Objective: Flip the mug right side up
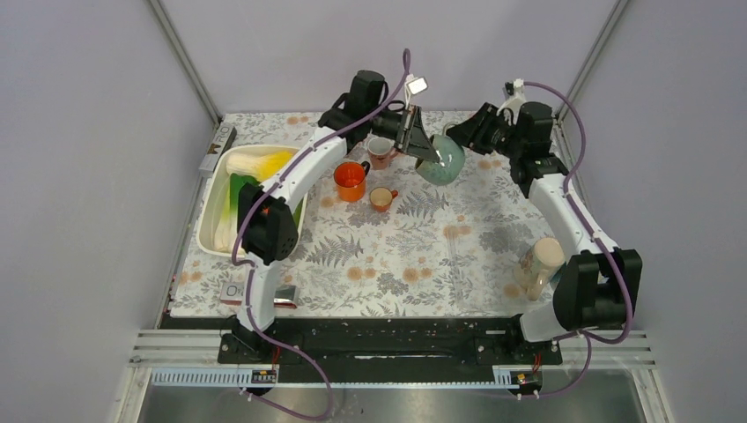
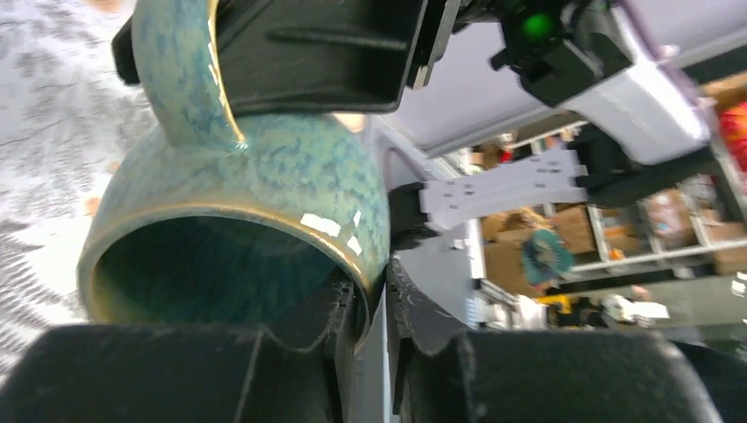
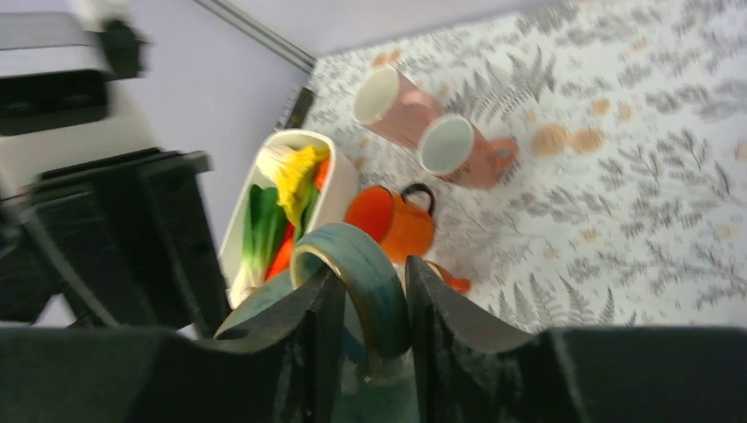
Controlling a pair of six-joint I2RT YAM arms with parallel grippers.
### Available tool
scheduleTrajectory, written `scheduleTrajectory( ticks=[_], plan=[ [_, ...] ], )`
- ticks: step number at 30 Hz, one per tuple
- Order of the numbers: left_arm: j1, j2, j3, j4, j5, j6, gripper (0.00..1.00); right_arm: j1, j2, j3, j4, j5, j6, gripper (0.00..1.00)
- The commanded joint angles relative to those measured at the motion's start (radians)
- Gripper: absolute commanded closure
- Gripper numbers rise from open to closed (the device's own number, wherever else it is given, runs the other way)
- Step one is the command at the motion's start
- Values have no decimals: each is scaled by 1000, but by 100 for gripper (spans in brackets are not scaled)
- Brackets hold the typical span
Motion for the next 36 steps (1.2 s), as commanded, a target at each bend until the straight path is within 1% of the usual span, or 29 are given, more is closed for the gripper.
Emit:
scheduleTrajectory(
  ticks=[1, 3, 5, 7, 11, 14, 16, 20, 23, 26, 29, 32, 36],
  plan=[
    [-12, -20, 38, -295, -296, 378, 100, 26, 41, -56, 27, 7, 13, 56],
    [-13, -15, 23, -339, -337, 449, 100, 26, 61, -73, 26, 5, 7, 49],
    [-13, -5, 14, -384, -394, 521, 100, 26, 83, -70, 0, 18, -10, 45],
    [-19, 9, 18, -440, -455, 606, 100, 26, 98, -54, -63, 38, -33, 42],
    [-33, 15, -10, -483, -558, 768, 100, 26, 134, 2, -196, 64, -98, 39],
    [-40, 27, -32, -484, -628, 834, 100, 26, 176, 50, -302, 85, -146, 39],
    [-42, 34, -45, -485, -654, 864, 100, 27, 194, 65, -339, 102, -157, 39],
    [-70, 38, -47, -501, -679, 952, 100, 26, 222, 125, -405, 146, -175, 39],
    [-83, 44, -33, -501, -684, 995, 100, 18, 252, 188, -446, 141, -190, 39],
    [-94, 49, -36, -518, -651, 1071, 100, 5, 293, 266, -512, 148, -226, 37],
    [-109, 51, -60, -566, -602, 1189, 100, 5, 361, 370, -596, 133, -300, 31],
    [-128, 57, -63, -623, -614, 1308, 100, 10, 464, 497, -726, 99, -375, 22],
    [-147, 65, -18, -695, -670, 1436, 100, 55, 531, 592, -827, 92, -486, 20]
  ],
)
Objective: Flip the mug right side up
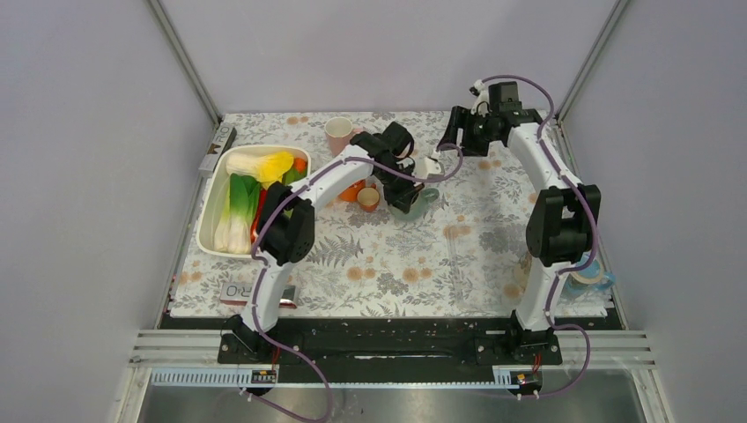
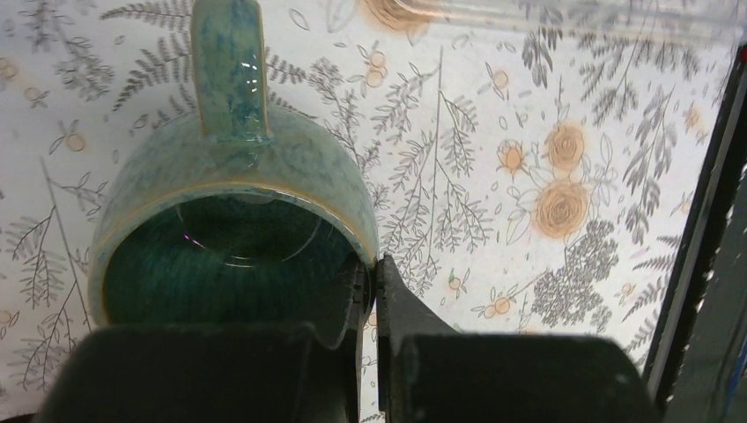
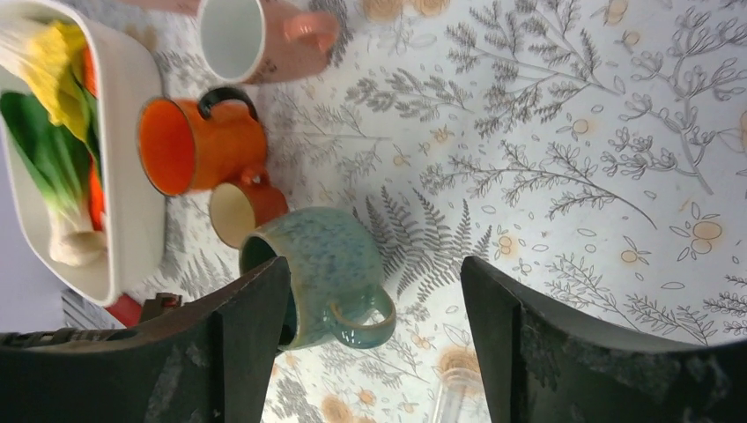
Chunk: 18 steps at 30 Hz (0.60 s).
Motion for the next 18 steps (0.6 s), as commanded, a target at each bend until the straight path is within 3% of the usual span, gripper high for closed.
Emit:
scheduleTrajectory(
  ticks=[1, 5, 11, 18],
  plan=[
    [-26, -16, 78, -43, -12, 239, 100, 57, 63, 100, -189, -28, -173, 19],
    [-42, -9, 110, -92, -73, 341, 100, 100, 85, 116, -217, -20, -214, 12],
    [-61, -4, 127, -121, -130, 420, 100, 169, 97, 89, -223, -46, -255, 11],
    [-70, 0, 163, -109, -168, 433, 100, 243, 122, 49, -236, 72, -299, 12]
  ],
)
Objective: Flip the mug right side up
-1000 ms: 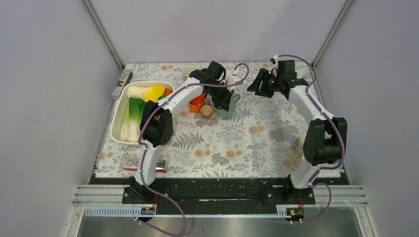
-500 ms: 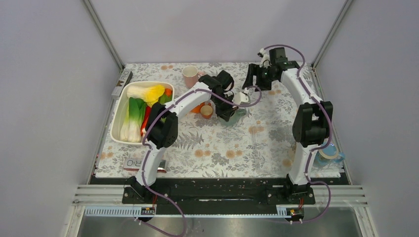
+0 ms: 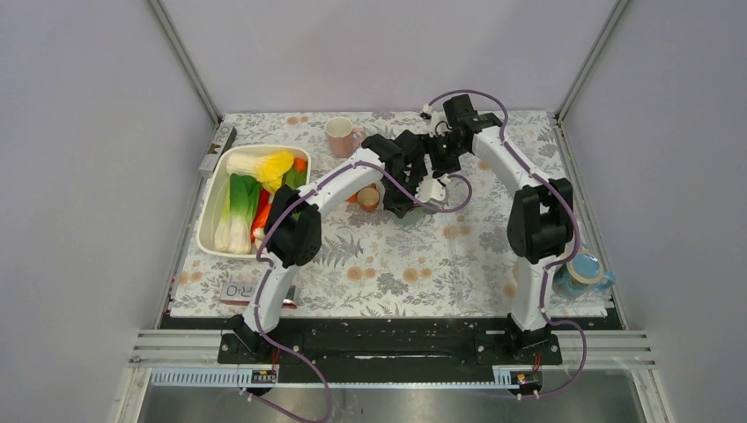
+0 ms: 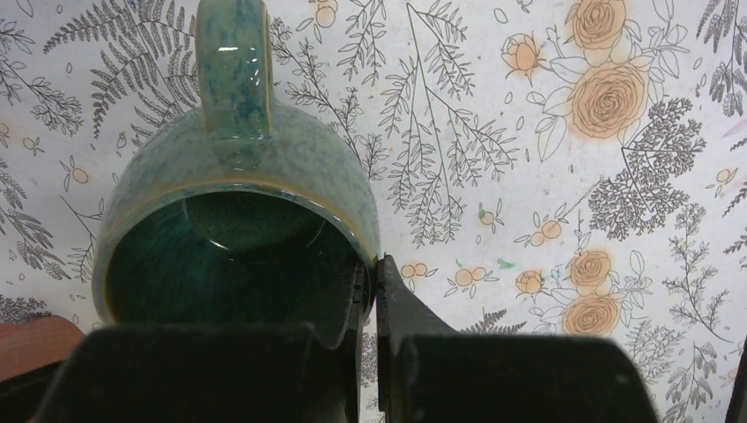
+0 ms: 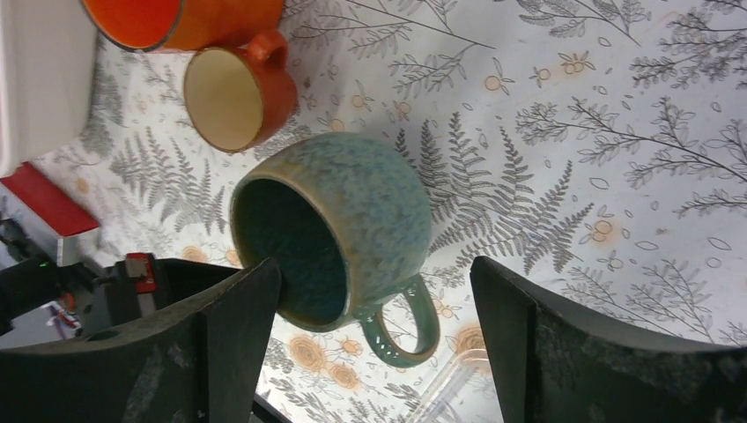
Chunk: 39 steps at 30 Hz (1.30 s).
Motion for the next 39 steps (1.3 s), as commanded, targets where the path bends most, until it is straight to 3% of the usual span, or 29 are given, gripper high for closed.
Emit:
scheduleTrajectory(
  ticks=[1, 6, 12, 14, 17, 22, 23, 26, 29, 34, 39],
  plan=[
    [-3, -32, 90, 88, -21, 60, 100, 59, 24, -21, -29, 94, -60, 13],
    [-2, -33, 96, 92, -27, 58, 100, 78, 55, -18, -29, 224, -66, 16],
    [13, -38, 111, 130, -11, 12, 100, 79, 69, -35, -22, 231, -63, 19],
    [13, -38, 119, 130, -9, 12, 100, 79, 68, -52, -13, 264, -55, 25],
    [15, -38, 123, 129, -12, 17, 100, 79, 57, -66, 7, 317, -32, 48],
    [15, -35, 140, 120, -31, 3, 100, 79, 52, -45, 24, 399, -19, 99],
    [15, -34, 151, 120, -44, -11, 94, 79, 52, -35, 20, 418, -15, 100],
    [24, -39, 191, 119, -84, -52, 59, 71, 39, -4, 13, 473, -5, 100],
    [54, -73, 204, 121, -71, -94, 39, 20, 20, 42, -1, 505, 49, 100],
    [86, -163, 165, 120, -62, -159, 20, -115, 78, 224, -66, 571, 91, 100],
    [114, -192, 159, 152, -55, -328, 15, -284, 322, 634, -221, 581, 144, 100]
  ],
)
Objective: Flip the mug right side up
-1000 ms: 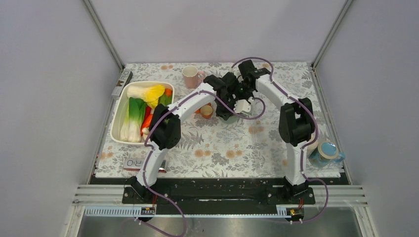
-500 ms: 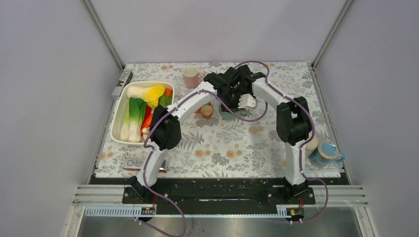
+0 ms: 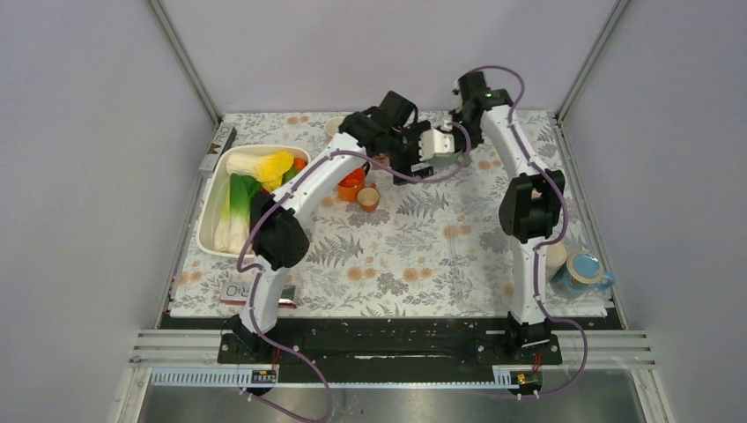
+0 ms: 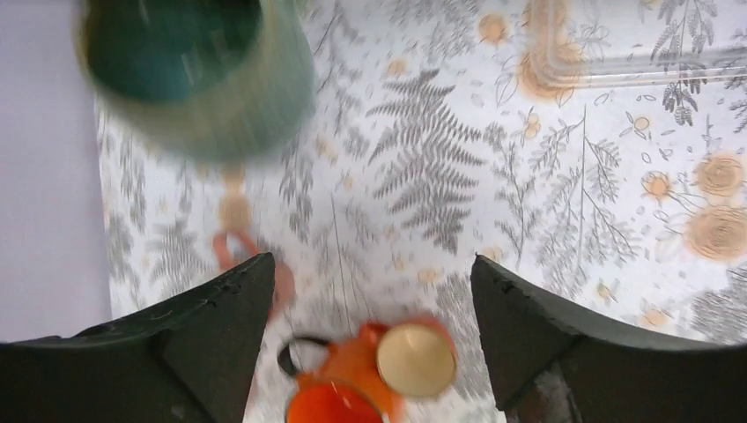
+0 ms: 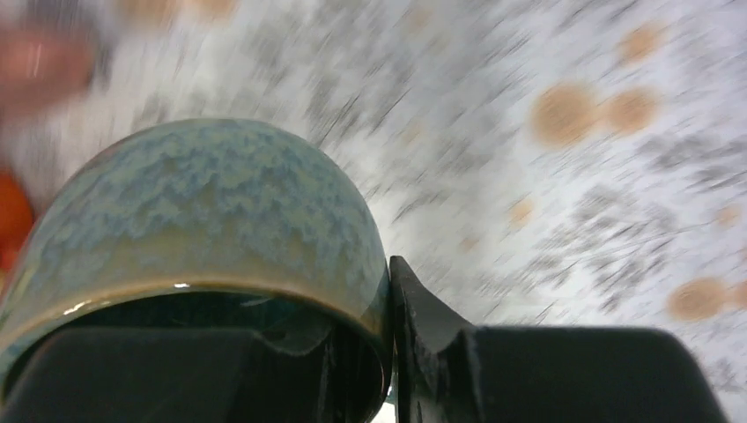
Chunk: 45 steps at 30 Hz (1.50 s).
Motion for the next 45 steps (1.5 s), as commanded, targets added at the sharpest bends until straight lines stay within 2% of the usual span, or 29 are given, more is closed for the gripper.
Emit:
scheduleTrajectory(
  ticks=[1, 3, 4, 7, 13, 17, 20, 21, 27, 30, 33, 39, 45],
  plan=[
    [101, -136, 9, -105, -13, -244, 15, -254, 191, 396, -71, 117, 83, 100],
    [114, -147, -13, -101, -23, -279, 14, -309, 266, 509, -83, 116, 116, 100],
    [134, -165, -51, -89, -21, -317, 14, -360, 292, 499, -33, 104, 164, 100],
    [156, -172, -66, -85, -19, -351, 14, -404, 294, 457, 7, 127, 188, 100],
    [187, -170, -76, -85, -21, -379, 13, -440, 337, 476, -15, 233, 151, 100],
    [196, -160, -69, -83, -24, -386, 13, -465, 371, 475, -36, 230, 163, 99],
    [199, -156, -68, -80, -25, -391, 13, -465, 404, 514, -70, 211, 157, 82],
    [199, -156, -66, -80, -23, -392, 13, -465, 405, 512, -73, 213, 155, 73],
    [199, -157, -60, -80, -9, -393, 13, -465, 356, 490, -66, 214, 118, 37],
    [199, -161, -57, -80, -7, -394, 13, -465, 273, 490, -82, 200, 104, 26],
    [199, -166, -52, -80, 1, -400, 13, -465, 149, 441, -78, 211, 78, 3],
    [198, -159, -37, -79, 19, -418, 11, -465, -126, 256, -144, 139, 67, 1],
    [196, -170, -47, -55, 43, -444, 11, -463, -404, -183, -221, 128, 92, 1]
  ],
)
